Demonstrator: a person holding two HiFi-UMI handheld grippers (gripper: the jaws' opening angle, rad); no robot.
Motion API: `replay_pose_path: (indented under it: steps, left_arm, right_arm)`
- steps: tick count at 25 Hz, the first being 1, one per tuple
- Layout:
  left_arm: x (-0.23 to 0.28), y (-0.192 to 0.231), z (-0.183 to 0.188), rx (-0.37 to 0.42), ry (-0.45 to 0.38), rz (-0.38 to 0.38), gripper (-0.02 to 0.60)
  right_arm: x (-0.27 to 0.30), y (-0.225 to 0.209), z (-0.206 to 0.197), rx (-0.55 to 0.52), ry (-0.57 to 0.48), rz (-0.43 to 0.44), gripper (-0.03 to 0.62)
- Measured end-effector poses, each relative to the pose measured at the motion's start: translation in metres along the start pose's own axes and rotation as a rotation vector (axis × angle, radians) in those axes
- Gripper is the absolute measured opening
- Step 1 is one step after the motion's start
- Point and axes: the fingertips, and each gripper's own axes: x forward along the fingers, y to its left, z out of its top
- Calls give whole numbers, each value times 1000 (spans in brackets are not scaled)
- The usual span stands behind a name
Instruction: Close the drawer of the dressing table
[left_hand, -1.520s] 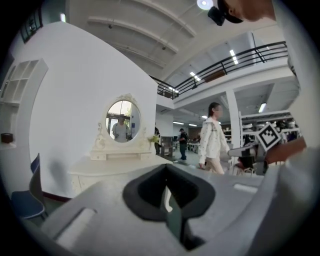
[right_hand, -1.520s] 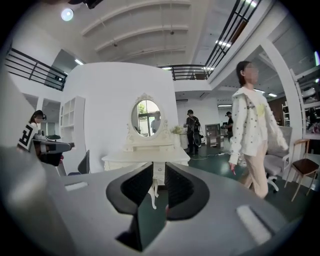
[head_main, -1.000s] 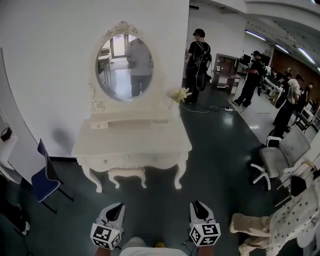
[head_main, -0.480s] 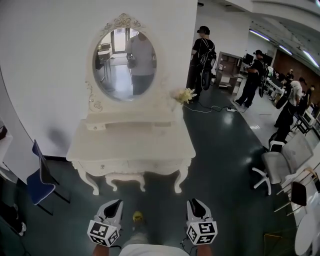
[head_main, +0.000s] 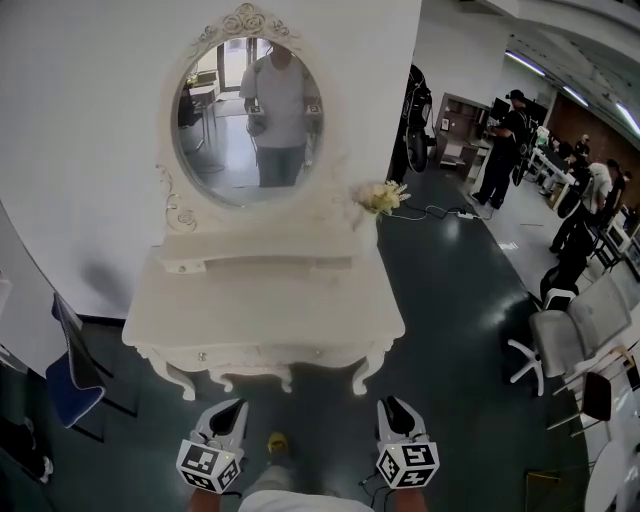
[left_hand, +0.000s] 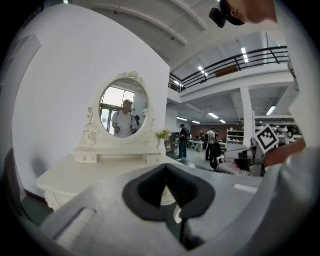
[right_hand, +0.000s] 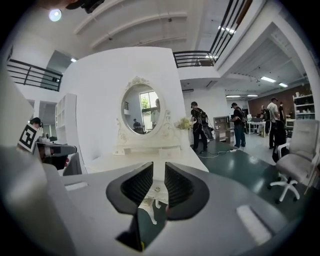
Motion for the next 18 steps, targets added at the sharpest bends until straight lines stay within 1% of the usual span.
replay_pose_path:
  steps: [2,5,9,11,15,18]
  left_arm:
    - [17,22,6,-6,3,-5,-2]
    - [44,52,18,-7,1,-22,-2]
    - [78,89,30,-4,10,-49,-2]
    - [93,107,37,4,10,-58,-2]
    - [117,132,47,17,8,-74,-2]
    - [133,140,49,21,10,-92,-2]
  right_arm:
    - [27,6,9,-16,5,-5,58]
    - [66,12,24,16,-3,-11,58]
    - [114,17,40,-6,-5,-46,58]
    - [136,18,48,14,-18,-54,58]
    - [164,20,55,18,-23,-69,58]
    - [178,18,53,29,-15,-81,58]
